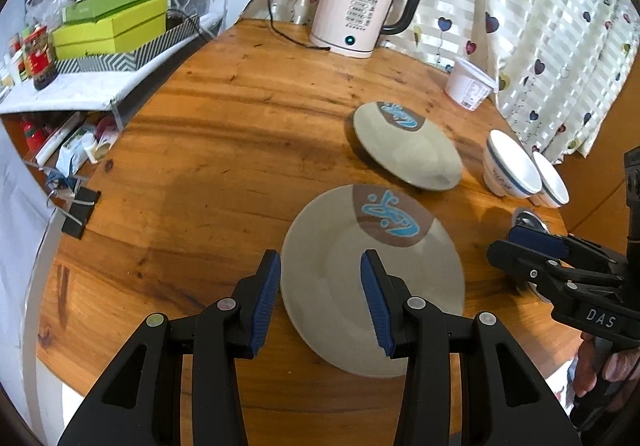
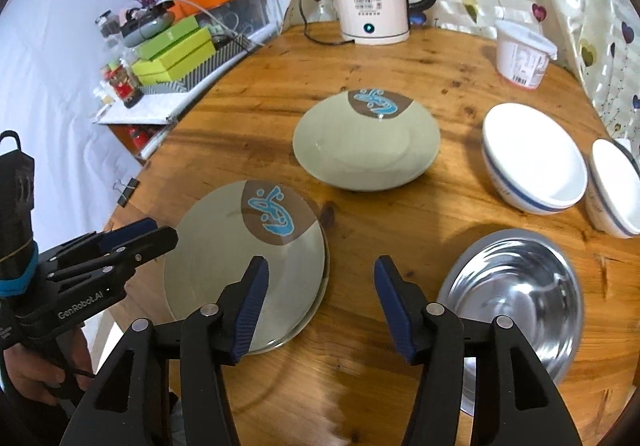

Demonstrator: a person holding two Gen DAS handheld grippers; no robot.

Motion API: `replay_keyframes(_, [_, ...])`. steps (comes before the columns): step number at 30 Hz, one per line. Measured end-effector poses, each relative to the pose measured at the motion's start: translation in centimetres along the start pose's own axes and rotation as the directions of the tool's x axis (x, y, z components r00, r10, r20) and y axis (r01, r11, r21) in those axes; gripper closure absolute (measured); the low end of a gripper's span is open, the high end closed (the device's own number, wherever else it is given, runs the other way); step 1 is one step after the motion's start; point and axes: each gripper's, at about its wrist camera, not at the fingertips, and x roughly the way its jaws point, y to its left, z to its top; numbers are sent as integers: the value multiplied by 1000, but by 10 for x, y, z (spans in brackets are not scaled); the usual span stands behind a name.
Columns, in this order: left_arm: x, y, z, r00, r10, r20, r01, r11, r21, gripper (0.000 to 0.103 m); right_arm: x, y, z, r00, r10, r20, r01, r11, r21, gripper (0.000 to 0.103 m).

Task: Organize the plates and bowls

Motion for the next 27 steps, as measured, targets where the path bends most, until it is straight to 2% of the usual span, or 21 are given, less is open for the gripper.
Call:
replay_keyframes(11, [-2,-17,6,1000,-29,-5,29,999,33,60,-12,-11,-3,999,-32,24,31,999,25,48])
replay_keyframes(27, [2,-25,10,999,-40,-20,41,998,38,60,-14,-13,-2,999,-25,27,25,1000,20,48])
